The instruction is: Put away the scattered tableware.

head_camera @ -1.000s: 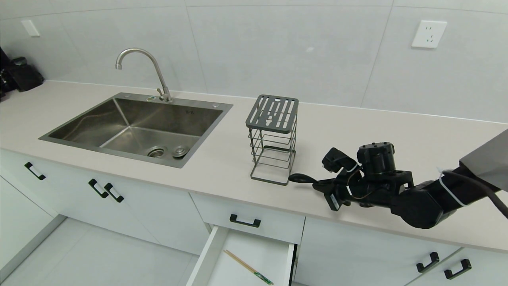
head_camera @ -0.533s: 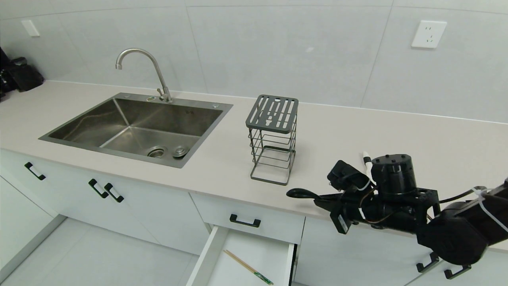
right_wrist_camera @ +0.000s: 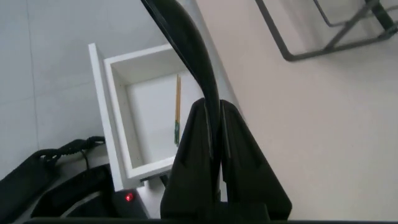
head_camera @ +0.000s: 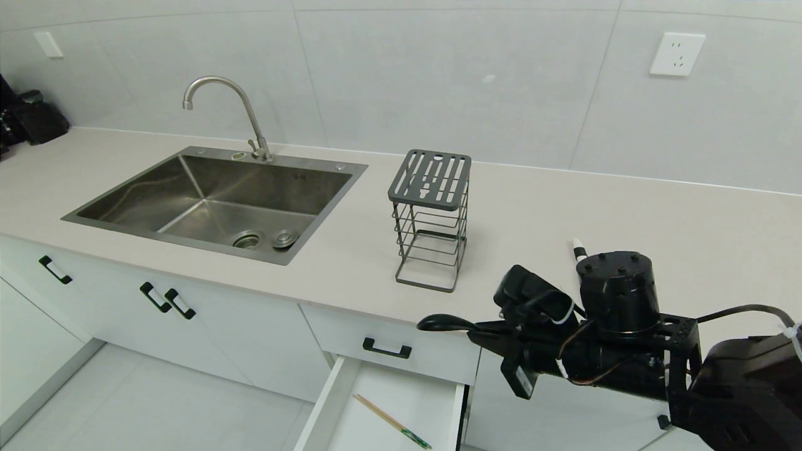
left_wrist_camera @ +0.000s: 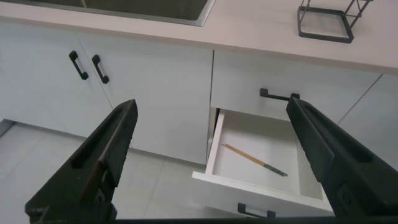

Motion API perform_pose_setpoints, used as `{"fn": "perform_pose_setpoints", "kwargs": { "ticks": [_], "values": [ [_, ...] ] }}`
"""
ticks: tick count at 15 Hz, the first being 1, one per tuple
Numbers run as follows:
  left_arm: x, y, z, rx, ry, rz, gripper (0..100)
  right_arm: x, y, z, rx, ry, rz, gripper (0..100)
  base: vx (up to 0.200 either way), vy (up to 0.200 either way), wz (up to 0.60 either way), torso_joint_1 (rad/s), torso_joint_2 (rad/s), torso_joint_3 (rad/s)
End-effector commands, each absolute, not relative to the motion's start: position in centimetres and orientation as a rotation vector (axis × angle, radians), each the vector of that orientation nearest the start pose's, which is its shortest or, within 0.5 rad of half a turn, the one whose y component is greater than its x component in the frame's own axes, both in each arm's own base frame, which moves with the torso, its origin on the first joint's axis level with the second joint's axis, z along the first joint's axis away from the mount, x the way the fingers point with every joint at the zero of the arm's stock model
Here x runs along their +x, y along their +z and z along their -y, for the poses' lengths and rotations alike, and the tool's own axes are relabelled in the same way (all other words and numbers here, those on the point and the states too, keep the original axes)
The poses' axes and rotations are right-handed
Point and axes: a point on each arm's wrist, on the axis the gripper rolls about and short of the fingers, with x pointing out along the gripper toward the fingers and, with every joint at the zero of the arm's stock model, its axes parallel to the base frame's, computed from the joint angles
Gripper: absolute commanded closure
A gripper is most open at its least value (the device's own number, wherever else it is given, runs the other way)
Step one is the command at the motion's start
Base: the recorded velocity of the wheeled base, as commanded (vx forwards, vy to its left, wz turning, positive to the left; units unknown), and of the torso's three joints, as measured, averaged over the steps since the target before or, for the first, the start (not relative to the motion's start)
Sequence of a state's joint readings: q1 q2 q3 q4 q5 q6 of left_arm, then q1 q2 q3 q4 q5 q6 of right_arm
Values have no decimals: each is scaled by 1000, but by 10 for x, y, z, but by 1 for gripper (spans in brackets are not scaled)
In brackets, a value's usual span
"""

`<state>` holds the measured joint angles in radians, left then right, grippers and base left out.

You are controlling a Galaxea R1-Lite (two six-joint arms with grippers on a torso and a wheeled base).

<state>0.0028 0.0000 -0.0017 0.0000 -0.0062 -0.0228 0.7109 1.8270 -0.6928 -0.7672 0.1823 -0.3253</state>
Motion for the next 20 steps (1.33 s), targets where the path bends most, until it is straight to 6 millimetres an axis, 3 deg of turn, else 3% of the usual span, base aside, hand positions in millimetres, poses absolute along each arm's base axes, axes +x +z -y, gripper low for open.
{"fn": "perform_pose_setpoints", "kwargs": {
  "ticks": [1, 2, 4, 8, 20],
  "values": [
    [-23, 76, 0, -23, -3, 1, 0, 225, 141, -222, -351, 972, -184, 100, 0, 0, 0, 0, 0, 0],
    [-23, 76, 0, -23, -3, 1, 0, 224, 143, -226, -327, 980, -186, 100, 0, 0, 0, 0, 0, 0],
    [-23, 76, 0, -23, -3, 1, 0, 211, 154, -252, -219, 1050, -188, 100, 0, 0, 0, 0, 0, 0],
    [-23, 76, 0, -23, -3, 1, 0, 217, 176, -278, -258, 1080, -60, 100, 0, 0, 0, 0, 0, 0],
    [-23, 76, 0, -23, -3, 1, 0, 213, 180, -289, -259, 1098, -42, 100, 0, 0, 0, -23, 43, 23]
  ]
}}
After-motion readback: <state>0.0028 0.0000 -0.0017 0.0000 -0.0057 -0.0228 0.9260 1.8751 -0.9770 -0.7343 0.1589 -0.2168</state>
